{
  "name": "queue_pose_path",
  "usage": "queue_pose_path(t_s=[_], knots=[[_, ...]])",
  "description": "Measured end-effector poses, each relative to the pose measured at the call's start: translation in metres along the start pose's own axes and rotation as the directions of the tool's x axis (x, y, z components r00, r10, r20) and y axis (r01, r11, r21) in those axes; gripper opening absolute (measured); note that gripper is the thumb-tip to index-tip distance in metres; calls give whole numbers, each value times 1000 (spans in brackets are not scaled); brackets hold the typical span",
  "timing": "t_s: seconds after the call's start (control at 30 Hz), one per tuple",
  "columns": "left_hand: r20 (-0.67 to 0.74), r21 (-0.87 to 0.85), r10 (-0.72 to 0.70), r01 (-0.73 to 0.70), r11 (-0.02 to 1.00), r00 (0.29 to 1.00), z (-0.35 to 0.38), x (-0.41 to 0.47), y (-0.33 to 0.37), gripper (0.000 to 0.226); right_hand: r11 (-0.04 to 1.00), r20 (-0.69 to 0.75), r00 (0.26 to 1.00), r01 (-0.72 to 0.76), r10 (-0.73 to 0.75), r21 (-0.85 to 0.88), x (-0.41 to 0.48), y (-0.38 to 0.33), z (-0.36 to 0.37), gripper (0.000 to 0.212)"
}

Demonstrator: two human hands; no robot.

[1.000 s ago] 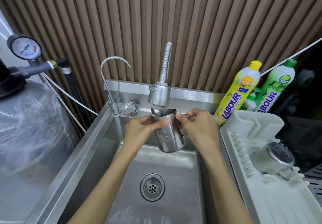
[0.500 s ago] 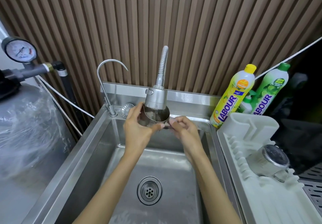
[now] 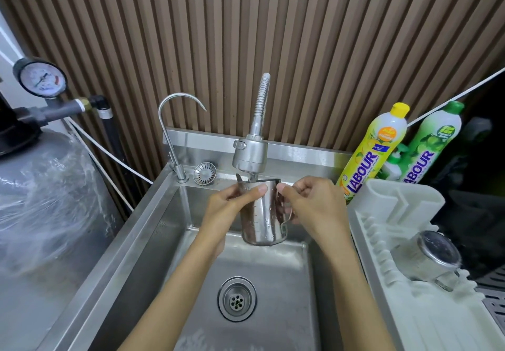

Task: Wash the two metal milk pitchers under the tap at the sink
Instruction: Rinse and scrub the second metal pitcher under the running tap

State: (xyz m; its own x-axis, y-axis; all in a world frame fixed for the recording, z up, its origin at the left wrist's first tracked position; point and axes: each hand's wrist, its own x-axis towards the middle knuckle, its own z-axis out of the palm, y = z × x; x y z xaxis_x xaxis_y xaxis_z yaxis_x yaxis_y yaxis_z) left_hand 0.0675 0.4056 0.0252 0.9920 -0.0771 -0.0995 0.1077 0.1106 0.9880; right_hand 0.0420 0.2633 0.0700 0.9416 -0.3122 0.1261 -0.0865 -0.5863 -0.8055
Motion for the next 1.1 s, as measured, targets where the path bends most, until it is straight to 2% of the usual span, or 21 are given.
queue_pose_path(t_s=[0.07,0.13,0.23,0.3,0.4,0.5,0.6,0.73,0.8,0.87,0.97,1.03,1.1], knots=[[63,-27,10,-9,1000,998,0,7,0,51,991,-60,996,52,-60,-122,-3,-6,-4,29],[93,-35,42,-39,999,995,1,14,0,45,992,-83,993,77,-85,-101,-4,-4,-1,22],[31,-19,129,-129,992,991,4,21,0,45,986,-72,996,62,-51,153,0,5,10,26],[-33,-18,194,-195,981,980,6,22,1,51,931,-31,999,47,-38,361,5,9,15,27],[-83,55,302,-298,953,950,1,27,3,83,802,115,993,-66,-3,594,11,13,23,21],[-60,216,432,-411,886,900,-10,26,9,87,646,244,970,-199,22,737,11,21,37,22],[-42,300,485,-452,840,874,-16,18,17,83,593,273,961,-247,48,767,7,21,45,20],[-87,473,479,-387,792,874,-17,4,25,77,663,284,957,-255,66,704,2,19,41,16],[-114,493,449,-342,800,886,-15,-1,26,54,715,273,958,-255,93,650,-1,19,36,21],[-128,434,388,-300,850,913,-15,-3,20,36,775,238,963,-243,123,583,-2,18,31,23],[-106,270,234,-198,942,967,-15,-3,11,29,873,160,974,-214,159,438,-2,16,24,26],[-23,166,122,-117,979,992,-15,-3,5,29,970,47,993,-118,110,212,-3,13,19,28],[82,80,43,-50,996,996,-16,-1,-1,42,1000,-43,999,-8,7,-30,-8,4,11,27]])
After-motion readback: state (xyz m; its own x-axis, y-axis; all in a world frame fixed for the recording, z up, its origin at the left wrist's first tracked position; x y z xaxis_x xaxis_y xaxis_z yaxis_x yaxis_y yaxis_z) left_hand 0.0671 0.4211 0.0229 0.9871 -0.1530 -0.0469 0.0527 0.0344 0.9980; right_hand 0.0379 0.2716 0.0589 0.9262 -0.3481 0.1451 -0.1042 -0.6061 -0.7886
